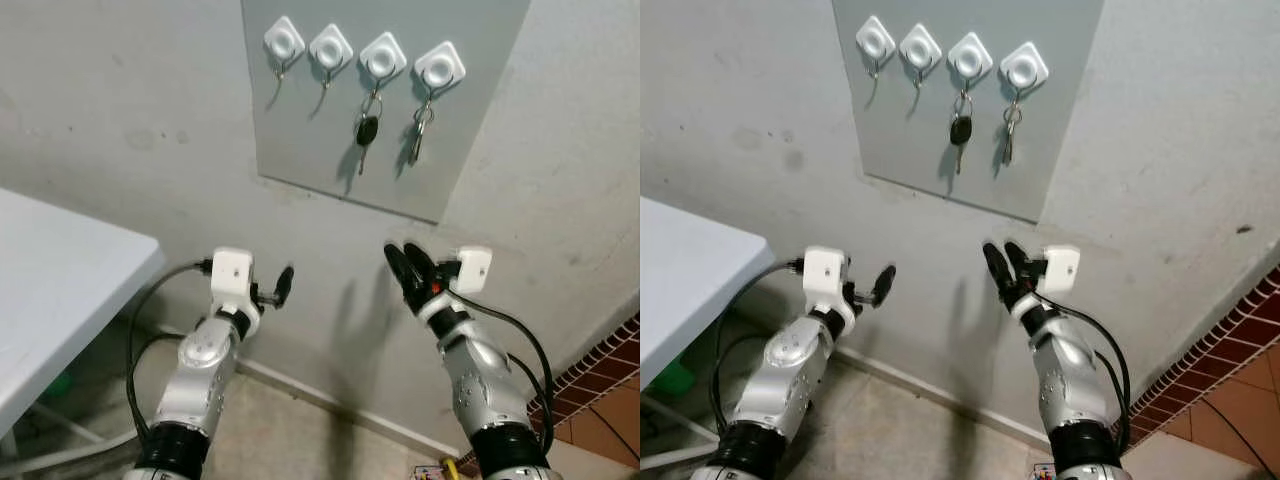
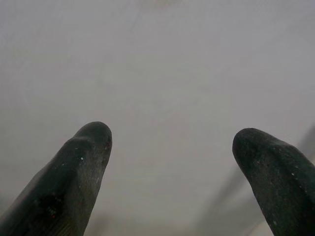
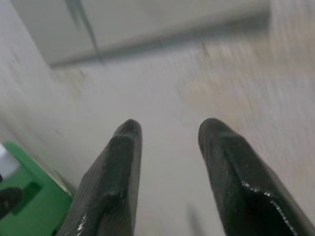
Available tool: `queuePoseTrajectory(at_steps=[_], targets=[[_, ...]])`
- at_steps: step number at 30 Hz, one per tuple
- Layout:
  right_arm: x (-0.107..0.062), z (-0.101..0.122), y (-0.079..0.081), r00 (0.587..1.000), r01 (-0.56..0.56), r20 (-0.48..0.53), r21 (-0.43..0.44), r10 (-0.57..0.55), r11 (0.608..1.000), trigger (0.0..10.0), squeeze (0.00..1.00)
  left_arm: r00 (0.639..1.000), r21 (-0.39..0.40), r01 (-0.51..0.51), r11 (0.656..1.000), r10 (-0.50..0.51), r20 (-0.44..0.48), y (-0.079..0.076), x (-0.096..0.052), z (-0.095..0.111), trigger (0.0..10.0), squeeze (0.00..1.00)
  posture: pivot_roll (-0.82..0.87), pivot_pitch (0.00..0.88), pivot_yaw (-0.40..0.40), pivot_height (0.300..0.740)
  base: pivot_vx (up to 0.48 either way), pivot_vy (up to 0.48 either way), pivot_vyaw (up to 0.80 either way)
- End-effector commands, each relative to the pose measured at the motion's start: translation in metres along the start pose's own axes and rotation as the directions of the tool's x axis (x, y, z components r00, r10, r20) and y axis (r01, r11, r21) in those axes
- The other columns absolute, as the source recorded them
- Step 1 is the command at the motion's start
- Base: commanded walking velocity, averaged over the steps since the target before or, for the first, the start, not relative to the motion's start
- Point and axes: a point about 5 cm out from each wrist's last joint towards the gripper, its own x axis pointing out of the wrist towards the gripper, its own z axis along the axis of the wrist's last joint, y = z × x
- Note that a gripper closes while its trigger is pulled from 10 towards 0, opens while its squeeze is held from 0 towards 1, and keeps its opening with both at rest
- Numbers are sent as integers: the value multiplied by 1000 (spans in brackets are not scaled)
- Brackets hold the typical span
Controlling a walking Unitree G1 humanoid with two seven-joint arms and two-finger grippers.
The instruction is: Hang keys on a hook
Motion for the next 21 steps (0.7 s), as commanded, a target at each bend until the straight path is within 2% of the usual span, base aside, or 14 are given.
queuePoseTrajectory(at_steps=[1, 2, 5, 7, 9, 11, 12, 15, 18, 19, 20, 21], targets=[[-11, -21, -8, 995, 60, -81, -24, -62, 998, 10000, 0, 998, 36, -24, 999, 26, -51, 4, -3, -17, 10000, 0, -25, 0, 63, 732, 0, 0, 0], [-11, -21, -8, 995, 60, -81, -24, -62, 998, 10000, 0, 998, 36, -24, 999, 26, -51, 4, -3, -17, 10000, 0, -25, 0, 63, 732, 0, 0, 0], [-37, -58, -17, 959, 131, -243, -65, -143, 989, 10000, 0, 982, 49, -9, 999, 18, -187, 4, -14, -53, 10000, 0, -50, 0, 78, 732, 0, 0, 0], [-52, -75, -22, 927, 168, -325, -93, -190, 981, 10000, 0, 973, 6, -8, 1000, 9, -232, 4, -20, -66, 10000, 0, -63, 0, 87, 732, 0, 0, 0], [-56, -79, -23, 915, 177, -349, -104, -202, 979, 10000, 0, 969, -18, -19, 1000, 14, -246, 5, -22, -70, 10000, 0, -66, 0, 89, 732, 0, 0, 0], [-77, -97, -29, 863, 219, -437, -129, -253, 967, 10000, 0, 948, -34, -38, 999, 25, -316, 5, -29, -85, 10000, 0, -76, 0, 94, 732, 0, 0, 0], [-93, -108, -32, 820, 250, -494, -141, -287, 958, 10000, 0, 929, -39, -52, 998, 34, -368, 4, -36, -96, 10000, 0, -77, 0, 93, 732, 0, 0, 0], [-108, -117, -34, 776, 276, -542, -169, -323, 946, 10000, 0, 913, -11, -52, 999, 43, -406, 4, -44, -106, 10000, 0, -81, 0, 92, 732, 0, 0, 0], [-131, -131, -36, 701, 301, -610, -217, -370, 929, 10000, 0, 872, -4, -82, 997, 70, -485, 7, -60, -125, 10000, 0, -87, 0, 93, 732, 0, 0, 0], [-144, -138, -37, 658, 315, -642, -241, -395, 918, 10000, 0, 848, -6, -97, 995, 80, -525, 8, -71, -134, 10000, 0, -92, 0, 93, 732, 0, 0, 0], [-144, -138, -37, 658, 315, -642, -241, -395, 918, 10000, 0, 848, -6, -97, 995, 80, -525, 8, -71, -134, 10000, 0, -92, 0, 93, 732, 0, 0, 0], [-149, -140, -37, 638, 319, -654, -256, -407, 913, 10000, 0, 838, -12, -105, 994, 82, -539, 9, -75, -138, 10000, 0, -92, 0, 93, 732, 0, 0, 0]])
